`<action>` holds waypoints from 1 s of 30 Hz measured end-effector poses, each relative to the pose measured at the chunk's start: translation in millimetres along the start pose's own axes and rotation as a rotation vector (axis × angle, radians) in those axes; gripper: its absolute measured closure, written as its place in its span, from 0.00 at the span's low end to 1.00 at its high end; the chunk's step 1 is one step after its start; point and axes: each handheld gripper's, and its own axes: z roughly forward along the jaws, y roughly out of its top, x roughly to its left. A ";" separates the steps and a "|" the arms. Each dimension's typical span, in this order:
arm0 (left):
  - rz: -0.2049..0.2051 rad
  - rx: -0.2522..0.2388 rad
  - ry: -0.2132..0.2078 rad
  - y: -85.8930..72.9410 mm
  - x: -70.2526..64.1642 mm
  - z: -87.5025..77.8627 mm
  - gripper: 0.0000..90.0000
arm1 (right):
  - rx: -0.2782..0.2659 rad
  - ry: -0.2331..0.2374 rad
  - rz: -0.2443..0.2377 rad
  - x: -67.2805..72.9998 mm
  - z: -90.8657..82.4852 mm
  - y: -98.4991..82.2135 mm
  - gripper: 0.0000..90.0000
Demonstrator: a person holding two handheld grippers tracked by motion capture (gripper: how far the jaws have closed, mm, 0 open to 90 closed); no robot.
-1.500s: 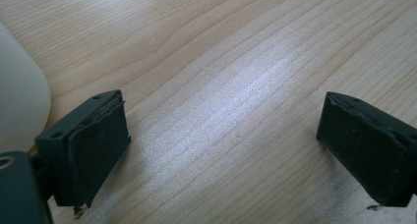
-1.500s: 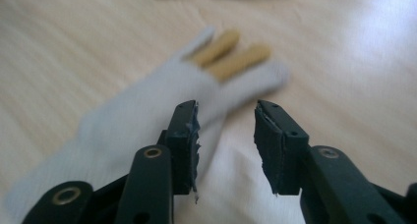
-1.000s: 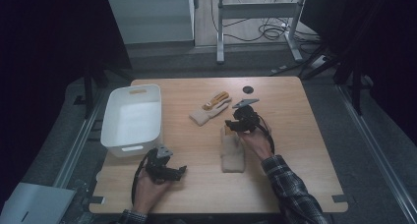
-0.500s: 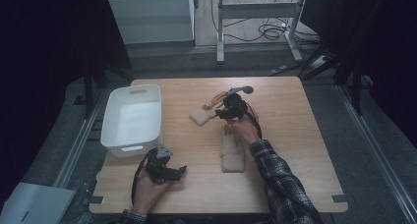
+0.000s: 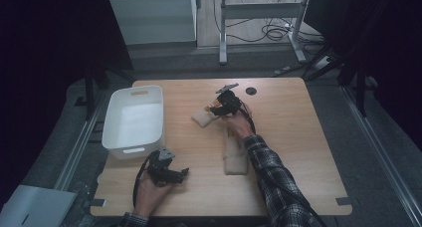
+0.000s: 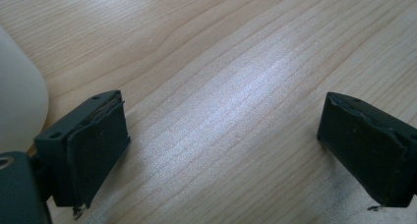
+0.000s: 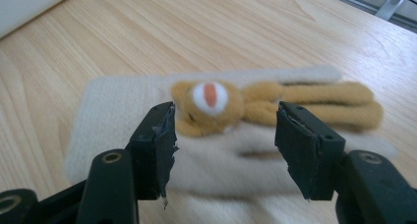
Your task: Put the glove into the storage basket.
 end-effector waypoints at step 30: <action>0.005 0.000 -0.003 -0.1 -0.3 -0.2 0.06 | 0.064 -0.020 -0.043 5.8 30.0 13.6 0.76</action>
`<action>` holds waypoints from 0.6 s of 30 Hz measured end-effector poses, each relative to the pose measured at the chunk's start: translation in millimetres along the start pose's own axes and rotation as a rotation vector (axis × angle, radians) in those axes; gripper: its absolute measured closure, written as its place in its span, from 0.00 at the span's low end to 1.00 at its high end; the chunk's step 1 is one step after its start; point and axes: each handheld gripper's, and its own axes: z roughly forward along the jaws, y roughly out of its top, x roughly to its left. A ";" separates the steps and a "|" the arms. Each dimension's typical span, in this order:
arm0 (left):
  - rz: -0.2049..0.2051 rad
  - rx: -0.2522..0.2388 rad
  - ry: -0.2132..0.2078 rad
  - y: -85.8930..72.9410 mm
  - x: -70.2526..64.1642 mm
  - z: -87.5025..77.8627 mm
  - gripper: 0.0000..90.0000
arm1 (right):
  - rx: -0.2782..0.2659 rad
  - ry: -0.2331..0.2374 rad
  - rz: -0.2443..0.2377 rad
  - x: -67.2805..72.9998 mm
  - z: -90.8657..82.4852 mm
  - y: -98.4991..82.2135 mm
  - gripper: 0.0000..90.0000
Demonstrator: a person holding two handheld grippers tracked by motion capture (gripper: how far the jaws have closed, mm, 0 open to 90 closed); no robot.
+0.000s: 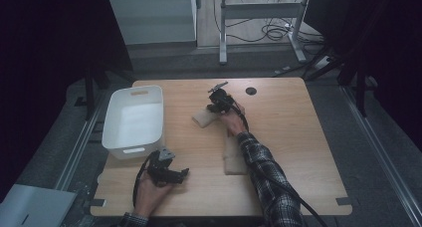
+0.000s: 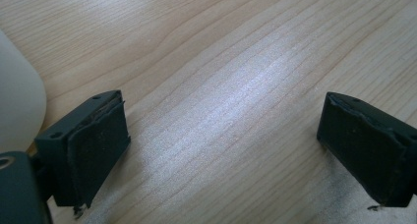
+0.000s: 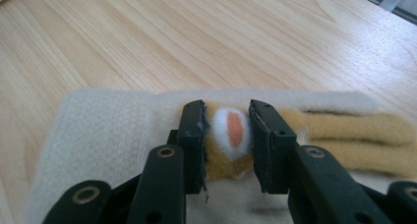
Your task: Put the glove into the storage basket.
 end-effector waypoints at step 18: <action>0.000 0.000 0.000 0.0 0.0 0.0 0.06 | -0.057 0.054 -0.025 -4.5 -54.2 11.5 0.78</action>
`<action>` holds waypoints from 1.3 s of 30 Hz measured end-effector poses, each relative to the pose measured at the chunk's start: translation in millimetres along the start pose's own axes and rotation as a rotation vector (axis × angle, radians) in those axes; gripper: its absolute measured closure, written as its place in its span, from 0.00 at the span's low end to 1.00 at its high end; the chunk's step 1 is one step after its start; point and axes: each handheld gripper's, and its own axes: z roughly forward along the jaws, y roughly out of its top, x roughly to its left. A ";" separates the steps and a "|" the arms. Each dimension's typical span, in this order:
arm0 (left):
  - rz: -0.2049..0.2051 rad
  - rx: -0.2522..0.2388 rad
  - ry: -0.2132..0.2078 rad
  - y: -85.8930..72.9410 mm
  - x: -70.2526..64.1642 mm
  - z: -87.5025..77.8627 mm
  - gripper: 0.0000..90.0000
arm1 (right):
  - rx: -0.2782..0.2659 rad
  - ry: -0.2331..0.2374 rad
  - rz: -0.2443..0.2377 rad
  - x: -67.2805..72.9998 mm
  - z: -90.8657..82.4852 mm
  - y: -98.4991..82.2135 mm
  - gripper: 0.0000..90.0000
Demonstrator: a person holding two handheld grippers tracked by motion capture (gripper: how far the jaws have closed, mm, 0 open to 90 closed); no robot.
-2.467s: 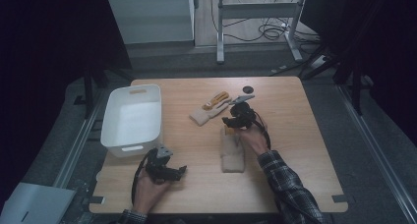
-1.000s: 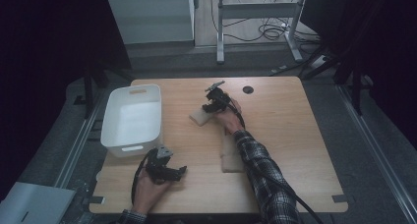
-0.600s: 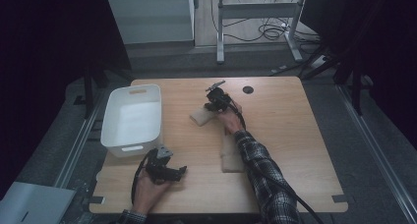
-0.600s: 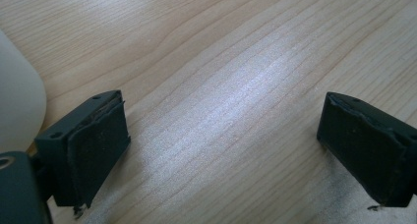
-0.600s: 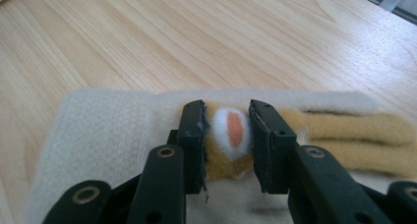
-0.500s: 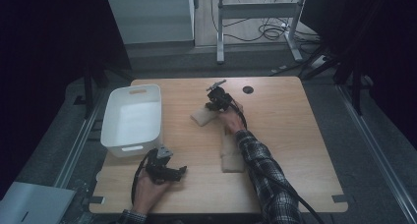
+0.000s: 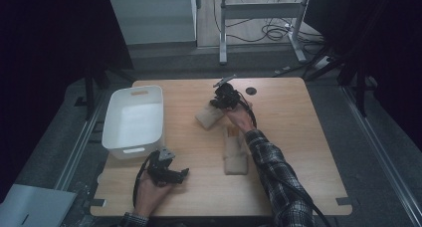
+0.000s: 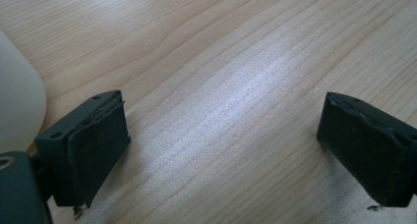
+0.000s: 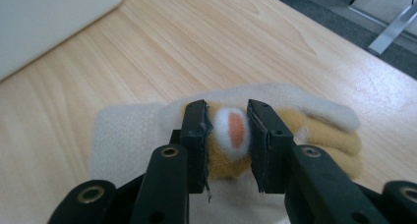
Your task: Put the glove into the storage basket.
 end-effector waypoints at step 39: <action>-0.002 -0.003 0.003 0.0 0.0 0.1 0.06 | 0.001 0.147 -0.137 56.7 -154.5 -66.9 0.77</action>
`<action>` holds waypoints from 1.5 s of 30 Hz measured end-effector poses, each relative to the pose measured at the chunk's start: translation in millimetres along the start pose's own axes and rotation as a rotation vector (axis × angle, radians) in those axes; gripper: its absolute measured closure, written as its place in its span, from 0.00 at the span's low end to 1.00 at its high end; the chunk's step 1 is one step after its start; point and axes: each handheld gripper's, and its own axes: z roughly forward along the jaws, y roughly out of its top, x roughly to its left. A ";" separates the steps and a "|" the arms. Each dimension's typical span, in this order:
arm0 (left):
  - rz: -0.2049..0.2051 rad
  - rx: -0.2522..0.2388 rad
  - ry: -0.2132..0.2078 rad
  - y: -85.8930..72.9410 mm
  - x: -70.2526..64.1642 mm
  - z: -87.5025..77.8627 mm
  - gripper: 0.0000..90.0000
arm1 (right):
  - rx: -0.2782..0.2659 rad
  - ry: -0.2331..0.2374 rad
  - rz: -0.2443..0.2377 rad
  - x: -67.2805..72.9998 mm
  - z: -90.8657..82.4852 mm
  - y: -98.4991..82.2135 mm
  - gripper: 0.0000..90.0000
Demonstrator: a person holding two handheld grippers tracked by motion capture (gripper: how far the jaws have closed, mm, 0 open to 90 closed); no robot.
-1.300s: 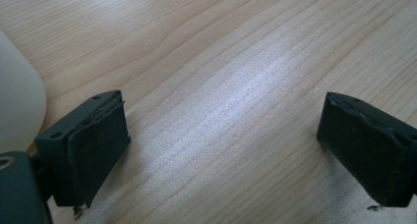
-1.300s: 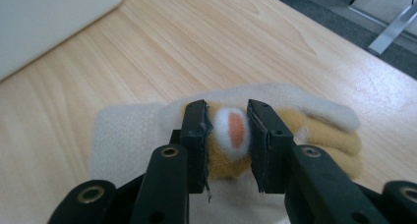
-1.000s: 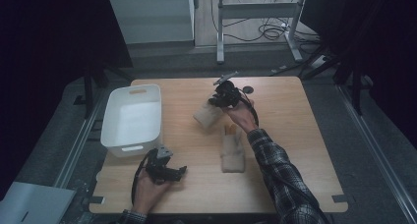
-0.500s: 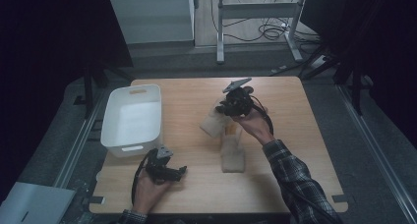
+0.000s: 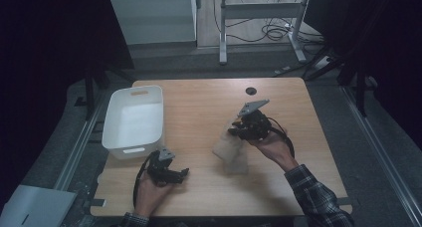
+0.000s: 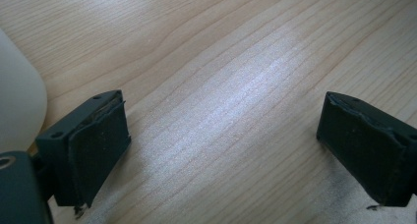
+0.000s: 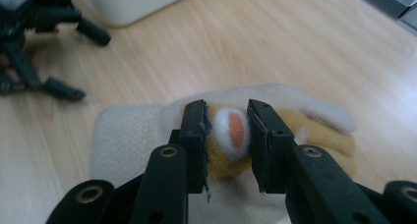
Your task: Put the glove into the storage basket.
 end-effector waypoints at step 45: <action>0.000 0.003 0.002 0.0 0.2 -0.3 0.06 | 0.040 -0.165 0.171 28.6 48.7 -67.7 0.71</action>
